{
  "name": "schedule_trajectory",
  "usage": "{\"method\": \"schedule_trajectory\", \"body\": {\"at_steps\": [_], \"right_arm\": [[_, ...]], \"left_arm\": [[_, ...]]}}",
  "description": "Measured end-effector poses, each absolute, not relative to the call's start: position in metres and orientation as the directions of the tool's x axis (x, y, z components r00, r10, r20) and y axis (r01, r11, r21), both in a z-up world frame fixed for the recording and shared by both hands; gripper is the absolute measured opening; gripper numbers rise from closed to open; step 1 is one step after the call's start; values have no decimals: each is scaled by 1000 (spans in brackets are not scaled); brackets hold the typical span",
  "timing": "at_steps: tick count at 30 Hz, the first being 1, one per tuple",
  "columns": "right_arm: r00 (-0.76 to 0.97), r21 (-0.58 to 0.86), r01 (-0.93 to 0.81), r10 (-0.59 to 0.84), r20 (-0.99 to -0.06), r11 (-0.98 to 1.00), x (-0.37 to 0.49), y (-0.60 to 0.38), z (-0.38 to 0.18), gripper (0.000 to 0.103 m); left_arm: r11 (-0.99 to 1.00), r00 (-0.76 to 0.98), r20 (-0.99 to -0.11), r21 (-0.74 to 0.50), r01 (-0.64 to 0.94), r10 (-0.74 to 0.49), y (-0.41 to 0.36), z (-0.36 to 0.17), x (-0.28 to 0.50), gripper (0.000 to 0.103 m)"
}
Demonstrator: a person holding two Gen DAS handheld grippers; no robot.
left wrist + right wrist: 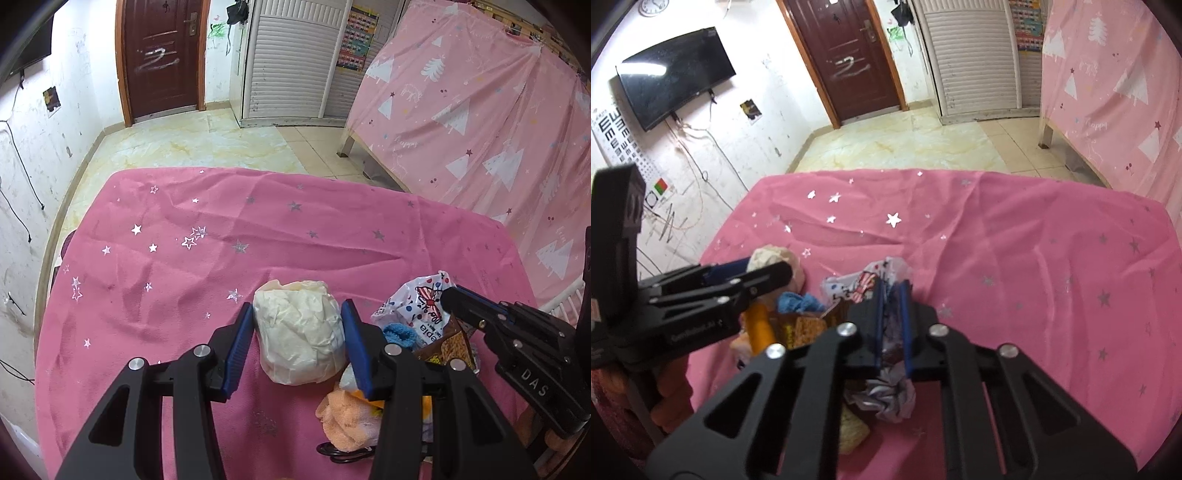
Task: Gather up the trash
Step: 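Close the left tool on the white paper while the right tool grasps the printed foil wrapper, then carry the paper and wrapper over the yellow bucket and open both tools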
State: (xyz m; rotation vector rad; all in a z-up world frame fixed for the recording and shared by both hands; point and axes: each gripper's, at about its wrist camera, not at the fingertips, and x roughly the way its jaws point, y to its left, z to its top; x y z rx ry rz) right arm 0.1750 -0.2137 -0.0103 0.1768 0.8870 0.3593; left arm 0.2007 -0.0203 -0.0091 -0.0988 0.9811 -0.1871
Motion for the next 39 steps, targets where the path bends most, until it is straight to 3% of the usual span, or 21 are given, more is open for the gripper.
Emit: {"method": "schedule_trajectory", "body": {"at_steps": [20, 39], "right_arm": [[738, 291, -157, 308, -600, 944, 136, -259, 39, 6], [822, 358, -54, 245, -514, 932, 82, -349, 53, 6]], "left_arm": [[976, 631, -746, -187, 109, -213, -18, 46, 175, 42], [962, 638, -728, -118, 245, -252, -113, 78, 145, 42]]}}
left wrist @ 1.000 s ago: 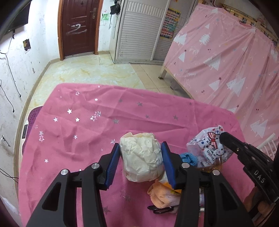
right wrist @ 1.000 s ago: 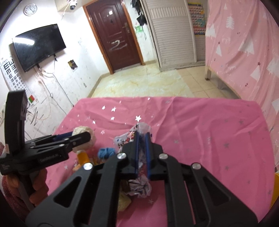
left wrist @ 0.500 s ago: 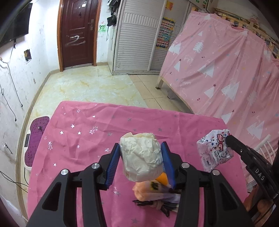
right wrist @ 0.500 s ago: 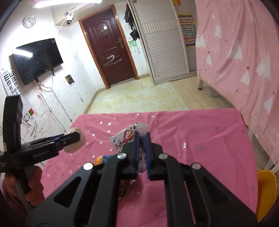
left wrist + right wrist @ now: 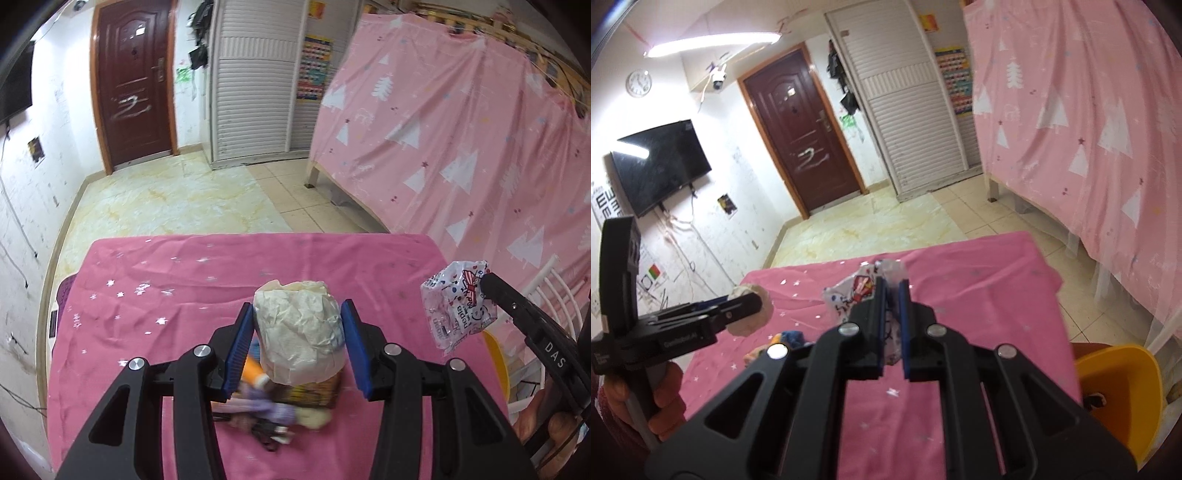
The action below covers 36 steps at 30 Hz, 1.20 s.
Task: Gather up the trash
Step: 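Carry the paper and wrapper over the yellow bucket and open both tools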
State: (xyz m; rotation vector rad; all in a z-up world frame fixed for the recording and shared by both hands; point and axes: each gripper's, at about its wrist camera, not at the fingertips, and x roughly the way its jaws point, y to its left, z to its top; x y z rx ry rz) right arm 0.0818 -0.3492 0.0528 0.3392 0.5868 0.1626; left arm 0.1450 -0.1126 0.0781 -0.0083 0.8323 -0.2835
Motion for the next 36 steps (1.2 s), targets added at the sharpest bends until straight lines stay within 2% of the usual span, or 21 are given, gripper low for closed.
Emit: {"method": "schedule_trajectory", "body": {"at_steps": [13, 26, 32, 36], "right_arm": [[852, 401, 68, 156, -500, 913, 33, -429, 37, 6], [843, 393, 240, 10, -537, 888, -14, -500, 7, 6], [815, 357, 315, -57, -577, 880, -25, -518, -13, 6], [790, 347, 359, -84, -608, 866, -30, -534, -28, 6]], "left_arm": [[928, 596, -746, -78, 365, -297, -210, 74, 116, 42], [855, 515, -769, -79, 512, -379, -310, 58, 78, 42], [779, 419, -747, -206, 593, -516, -352, 49, 71, 42], [761, 390, -753, -220, 610, -530, -377, 39, 65, 42]]}}
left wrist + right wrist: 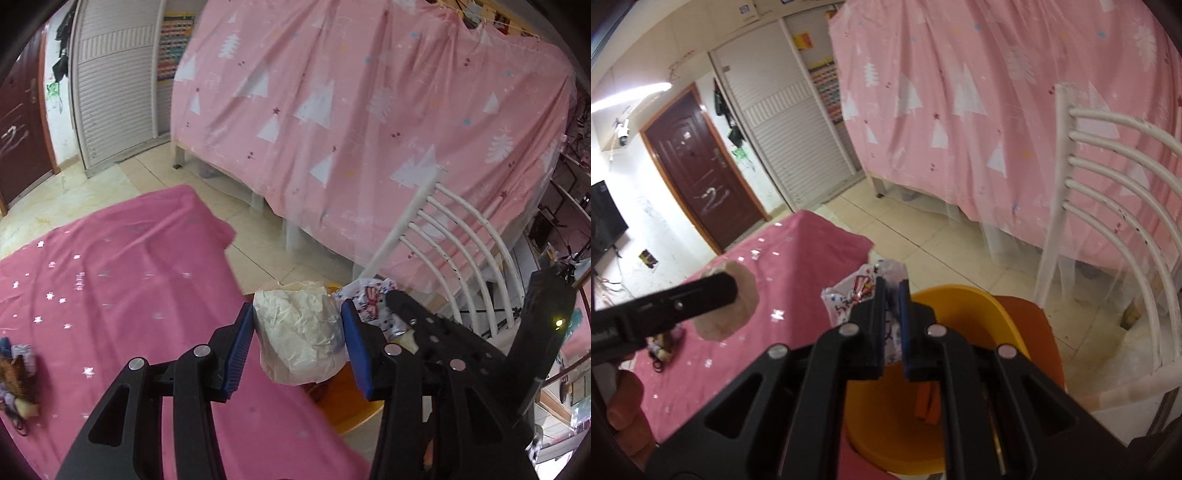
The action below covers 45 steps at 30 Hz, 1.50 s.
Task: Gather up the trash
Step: 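Carry the paper and wrapper over the yellow bucket and open both tools, then move both open tools back over the remaining pile on the table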
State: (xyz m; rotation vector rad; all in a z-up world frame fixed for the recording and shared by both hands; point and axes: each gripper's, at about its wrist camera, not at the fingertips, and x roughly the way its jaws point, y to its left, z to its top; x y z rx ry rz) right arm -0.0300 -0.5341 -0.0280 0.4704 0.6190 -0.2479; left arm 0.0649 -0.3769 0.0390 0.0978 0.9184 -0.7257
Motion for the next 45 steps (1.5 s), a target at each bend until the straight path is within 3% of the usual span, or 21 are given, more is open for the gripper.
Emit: {"method": "schedule_trajectory", "body": {"at_steps": [7, 11, 21, 23, 25, 26, 45], "right_arm": [[779, 376, 395, -89, -621, 838, -38, -553, -38, 6], [779, 373, 398, -94, -620, 838, -39, -553, -38, 6], [763, 344, 401, -101, -639, 849, -32, -545, -43, 7], [758, 334, 400, -104, -644, 853, -30, -542, -43, 17], [759, 331, 399, -106, -643, 855, -28, -539, -42, 59], [761, 328, 395, -106, -640, 858, -27, -537, -41, 62], [799, 293, 234, -12, -601, 927, 4, -445, -13, 62]], "left_arm": [[740, 348, -766, -238, 629, -541, -402, 22, 63, 44], [738, 337, -772, -240, 631, -539, -405, 16, 63, 58], [748, 352, -763, -248, 616, -543, -382, 22, 62, 59], [751, 360, -758, -249, 612, -544, -376, 25, 63, 59], [753, 365, -751, -258, 605, -550, -368, 28, 64, 58], [755, 367, -748, -263, 601, -553, -363, 29, 65, 59], [837, 499, -710, -242, 491, -498, -243, 61, 88, 60]]}}
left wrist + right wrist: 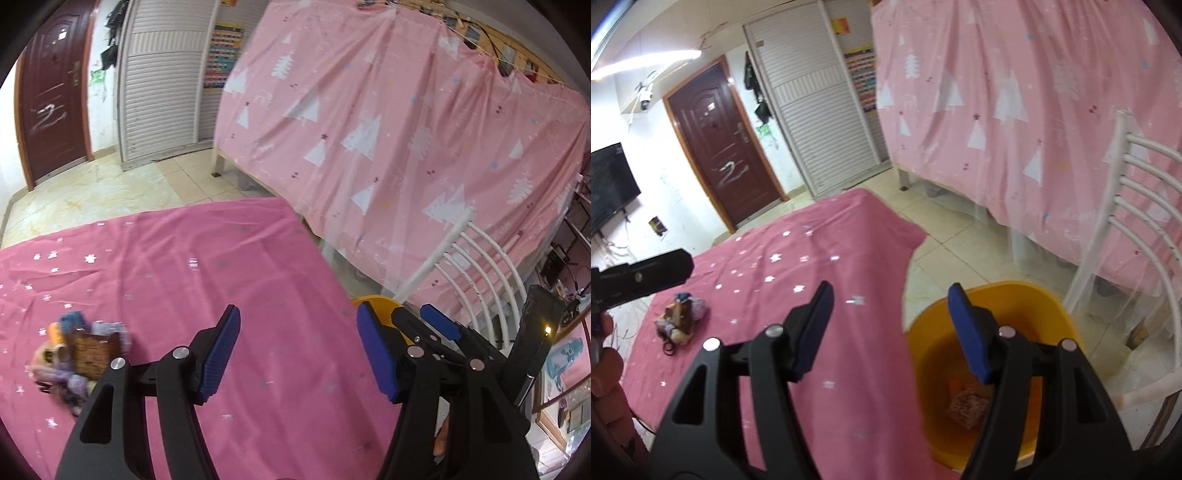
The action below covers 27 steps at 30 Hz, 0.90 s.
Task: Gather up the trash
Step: 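Move both open tools back over the remaining pile on the table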
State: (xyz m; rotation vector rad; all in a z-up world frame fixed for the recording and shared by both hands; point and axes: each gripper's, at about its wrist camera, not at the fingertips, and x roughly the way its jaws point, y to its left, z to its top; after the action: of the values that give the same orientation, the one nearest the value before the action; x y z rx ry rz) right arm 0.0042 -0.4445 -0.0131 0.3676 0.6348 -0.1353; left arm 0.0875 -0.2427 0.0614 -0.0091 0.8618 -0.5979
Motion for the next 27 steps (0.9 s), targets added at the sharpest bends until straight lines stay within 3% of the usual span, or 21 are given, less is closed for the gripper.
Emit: {"method": "schedule_trajectory", "body": {"at_steps": [15, 27], "right_arm": [[777, 265, 48, 130, -616, 963, 54, -348, -1, 62], [737, 241, -71, 214, -641, 968, 73, -284, 2, 63]], "left_arm": [[919, 594, -712, -199, 340, -374, -122, 66, 112, 61], [960, 576, -773, -163, 229, -268, -70, 39, 141, 61]]}}
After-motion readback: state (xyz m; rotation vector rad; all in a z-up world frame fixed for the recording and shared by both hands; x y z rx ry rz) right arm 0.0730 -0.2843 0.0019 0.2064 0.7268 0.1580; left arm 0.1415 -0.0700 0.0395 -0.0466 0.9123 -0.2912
